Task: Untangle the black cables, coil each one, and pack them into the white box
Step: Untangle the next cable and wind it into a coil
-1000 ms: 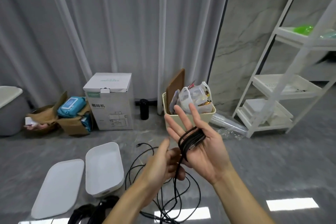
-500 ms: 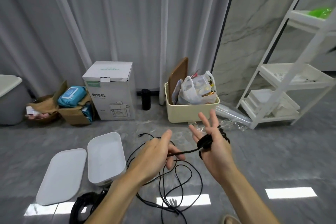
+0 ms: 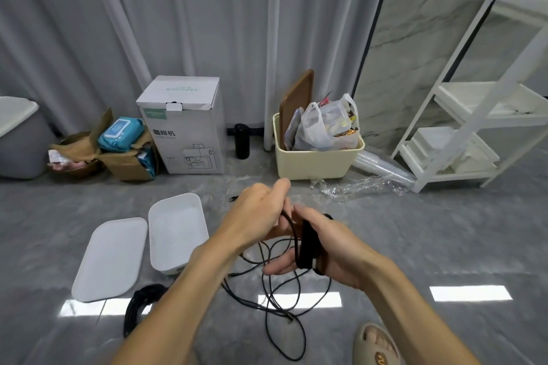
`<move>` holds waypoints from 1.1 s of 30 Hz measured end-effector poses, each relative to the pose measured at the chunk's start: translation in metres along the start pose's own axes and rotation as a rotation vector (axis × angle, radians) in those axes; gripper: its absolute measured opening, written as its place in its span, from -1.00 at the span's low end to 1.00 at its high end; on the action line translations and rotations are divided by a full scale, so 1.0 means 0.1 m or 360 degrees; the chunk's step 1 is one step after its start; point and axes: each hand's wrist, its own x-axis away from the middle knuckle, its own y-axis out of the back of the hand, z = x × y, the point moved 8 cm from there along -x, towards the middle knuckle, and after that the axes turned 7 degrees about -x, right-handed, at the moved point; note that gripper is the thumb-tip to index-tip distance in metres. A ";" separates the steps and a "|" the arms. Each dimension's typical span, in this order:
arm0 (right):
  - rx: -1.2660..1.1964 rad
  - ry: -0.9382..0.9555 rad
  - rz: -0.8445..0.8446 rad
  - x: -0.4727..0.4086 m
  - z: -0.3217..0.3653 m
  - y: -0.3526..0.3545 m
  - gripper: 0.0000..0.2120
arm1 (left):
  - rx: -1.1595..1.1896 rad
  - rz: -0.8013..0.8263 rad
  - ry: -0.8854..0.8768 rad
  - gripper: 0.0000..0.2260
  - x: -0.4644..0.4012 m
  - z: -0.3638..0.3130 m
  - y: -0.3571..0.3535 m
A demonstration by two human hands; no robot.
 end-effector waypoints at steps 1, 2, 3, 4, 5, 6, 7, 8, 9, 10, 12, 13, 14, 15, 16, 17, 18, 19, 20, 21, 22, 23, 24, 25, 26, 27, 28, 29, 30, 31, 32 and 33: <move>-0.0008 -0.0037 0.0040 0.02 -0.02 -0.02 -0.53 | -0.0028 0.0003 0.0000 -0.44 0.00 0.00 0.00; 0.0001 -0.0070 0.0088 0.02 -0.05 -0.05 -0.50 | -0.0051 0.0012 0.0004 -0.43 0.00 0.00 0.00; 0.0007 -0.0102 0.0129 0.03 -0.06 -0.07 -0.48 | -0.0058 0.0027 0.0015 -0.43 0.00 0.02 -0.01; -0.0004 -0.0125 0.0174 0.04 -0.08 -0.09 -0.48 | -0.0056 0.0050 0.0030 -0.44 0.00 0.03 -0.02; -0.0039 -0.0135 0.0218 0.05 -0.09 -0.13 -0.49 | -0.0045 0.0081 0.0044 -0.45 0.00 0.03 -0.04; -0.0082 -0.0146 0.0278 0.06 -0.10 -0.16 -0.48 | -0.0019 0.0114 0.0058 -0.46 0.00 0.04 -0.06; -0.0112 -0.0170 0.0356 0.07 -0.12 -0.19 -0.43 | 0.0009 0.0144 0.0063 -0.47 0.00 0.05 -0.08; -0.0129 -0.0211 0.0458 0.08 -0.14 -0.24 -0.35 | 0.0028 0.0167 0.0064 -0.47 0.00 0.05 -0.09; -0.0152 -0.0263 0.0546 0.10 -0.18 -0.27 -0.25 | 0.0037 0.0189 0.0067 -0.47 0.01 0.05 -0.11; -0.0194 -0.0304 0.0616 0.10 -0.21 -0.28 -0.18 | 0.0053 0.0207 0.0073 -0.46 0.01 0.05 -0.12; -0.0248 -0.0299 0.0694 0.11 -0.23 -0.29 -0.17 | 0.0106 0.0234 0.0067 -0.46 0.02 0.04 -0.13; -0.0240 -0.0279 0.0704 0.12 -0.23 -0.29 -0.22 | 0.0135 0.0241 0.0058 -0.46 0.02 0.04 -0.12; -0.0216 -0.0262 0.0705 0.13 -0.22 -0.29 -0.31 | 0.0158 0.0245 0.0041 -0.47 0.02 0.03 -0.11; -0.0181 -0.0246 0.0716 0.14 -0.22 -0.29 -0.43 | 0.0172 0.0252 0.0010 -0.49 0.01 0.01 -0.11; -0.0145 -0.0227 0.0749 0.16 -0.22 -0.30 -0.53 | 0.0195 0.0276 -0.0020 -0.51 0.00 0.00 -0.11; -0.0121 -0.0207 0.0796 0.18 -0.22 -0.33 -0.60 | 0.0250 0.0309 -0.0036 -0.54 0.00 0.00 -0.12; -0.0115 -0.0190 0.0839 0.20 -0.22 -0.35 -0.63 | 0.0342 0.0351 -0.0031 -0.57 0.00 0.01 -0.14; -0.0125 -0.0171 0.0869 0.20 -0.23 -0.36 -0.62 | 0.0446 0.0387 -0.0011 -0.60 0.00 0.04 -0.16; -0.0154 -0.0150 0.0890 0.20 -0.22 -0.38 -0.60 | 0.0543 0.0410 0.0012 -0.62 -0.01 0.07 -0.18; -0.0206 -0.0132 0.0909 0.20 -0.22 -0.40 -0.57 | 0.0632 0.0425 0.0037 -0.63 -0.02 0.11 -0.20; -0.0283 -0.0121 0.0935 0.20 -0.22 -0.42 -0.54 | 0.0725 0.0435 0.0055 -0.63 -0.01 0.13 -0.22; -0.0368 -0.0112 0.0971 0.19 -0.21 -0.45 -0.52 | 0.0843 0.0440 0.0067 -0.63 -0.02 0.15 -0.23; -0.0451 -0.0094 0.1019 0.19 -0.20 -0.47 -0.50 | 0.0978 0.0436 0.0078 -0.62 -0.02 0.16 -0.24; -0.0529 -0.0060 0.1069 0.19 -0.18 -0.50 -0.48 | 0.1124 0.0432 0.0096 -0.61 -0.03 0.17 -0.25; -0.0611 -0.0014 0.1117 0.18 -0.15 -0.52 -0.47 | 0.1255 0.0429 0.0119 -0.58 -0.03 0.21 -0.26; -0.0701 0.0038 0.1155 0.18 -0.12 -0.54 -0.45 | 0.1368 0.0440 0.0150 -0.55 -0.03 0.23 -0.29; -0.0805 0.0092 0.1172 0.17 -0.08 -0.54 -0.44 | 0.1465 0.0472 0.0176 -0.51 -0.02 0.26 -0.32; -0.0919 0.0147 0.1172 0.15 -0.03 -0.53 -0.42 | 0.1536 0.0512 0.0179 -0.48 0.00 0.27 -0.36; -0.1031 0.0200 0.1154 0.13 0.01 -0.51 -0.41 | 0.1520 0.0532 0.0153 -0.47 0.01 0.29 -0.38; -0.1125 0.0254 0.1116 0.10 0.05 -0.48 -0.39 | 0.1516 0.0531 0.0156 -0.46 0.03 0.30 -0.41; -0.1190 0.0306 0.1051 0.07 0.08 -0.44 -0.36 | 0.1476 0.0534 0.0155 -0.47 0.05 0.30 -0.42; -0.1229 0.0358 0.0963 0.03 0.10 -0.38 -0.32 | 0.1486 0.0556 0.0179 -0.47 0.08 0.29 -0.46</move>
